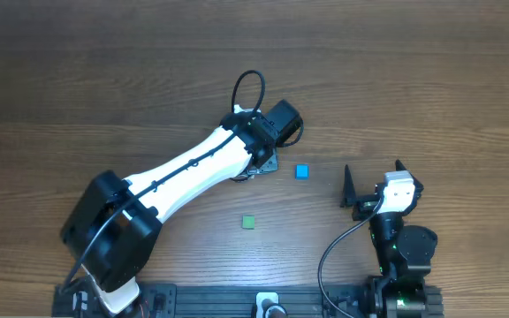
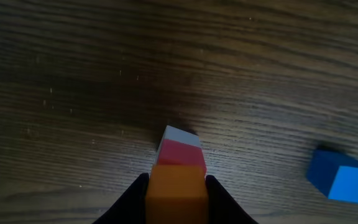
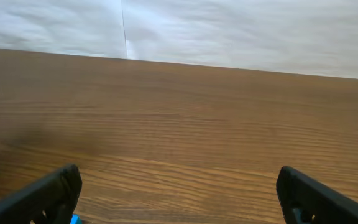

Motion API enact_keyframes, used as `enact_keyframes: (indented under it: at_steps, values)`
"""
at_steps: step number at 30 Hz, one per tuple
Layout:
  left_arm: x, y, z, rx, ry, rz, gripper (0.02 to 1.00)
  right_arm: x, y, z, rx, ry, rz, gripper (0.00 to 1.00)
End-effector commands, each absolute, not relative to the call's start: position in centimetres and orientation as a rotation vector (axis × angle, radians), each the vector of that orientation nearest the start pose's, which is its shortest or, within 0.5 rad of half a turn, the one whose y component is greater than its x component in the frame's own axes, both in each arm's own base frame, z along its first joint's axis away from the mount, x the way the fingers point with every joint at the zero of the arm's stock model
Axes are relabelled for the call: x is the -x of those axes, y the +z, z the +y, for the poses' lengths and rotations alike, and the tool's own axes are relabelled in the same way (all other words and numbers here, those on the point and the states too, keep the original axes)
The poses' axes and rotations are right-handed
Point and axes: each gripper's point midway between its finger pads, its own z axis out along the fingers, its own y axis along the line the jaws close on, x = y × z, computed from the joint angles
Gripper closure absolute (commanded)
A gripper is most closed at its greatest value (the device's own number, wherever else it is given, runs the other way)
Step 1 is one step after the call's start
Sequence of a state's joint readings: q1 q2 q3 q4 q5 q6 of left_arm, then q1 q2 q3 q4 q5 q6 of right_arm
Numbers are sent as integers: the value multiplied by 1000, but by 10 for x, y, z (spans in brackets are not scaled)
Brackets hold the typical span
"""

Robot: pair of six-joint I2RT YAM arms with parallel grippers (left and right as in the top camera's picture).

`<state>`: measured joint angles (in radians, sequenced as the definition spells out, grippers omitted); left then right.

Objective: Stack Cubes

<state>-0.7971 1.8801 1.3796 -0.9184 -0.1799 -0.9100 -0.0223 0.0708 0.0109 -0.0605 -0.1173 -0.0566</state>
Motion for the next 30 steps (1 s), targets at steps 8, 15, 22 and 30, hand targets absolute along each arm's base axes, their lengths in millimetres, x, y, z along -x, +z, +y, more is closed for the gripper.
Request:
enact_keyframes:
  at_steps: [8,15,22,30]
  values:
    - [-288,53,-251,205,9,2911,676,-248,146,15,122,37,1689,9]
    - [-288,53,-251,205,9,2911,595,-248,146,15,122,37,1689,7]
    - [-300,61,-247,263,-4,2854,18,-248,146,15,122,37,1689,7]
    - [-362,128,-208,420,-186,2626,20,-248,146,15,122,37,1689,7]
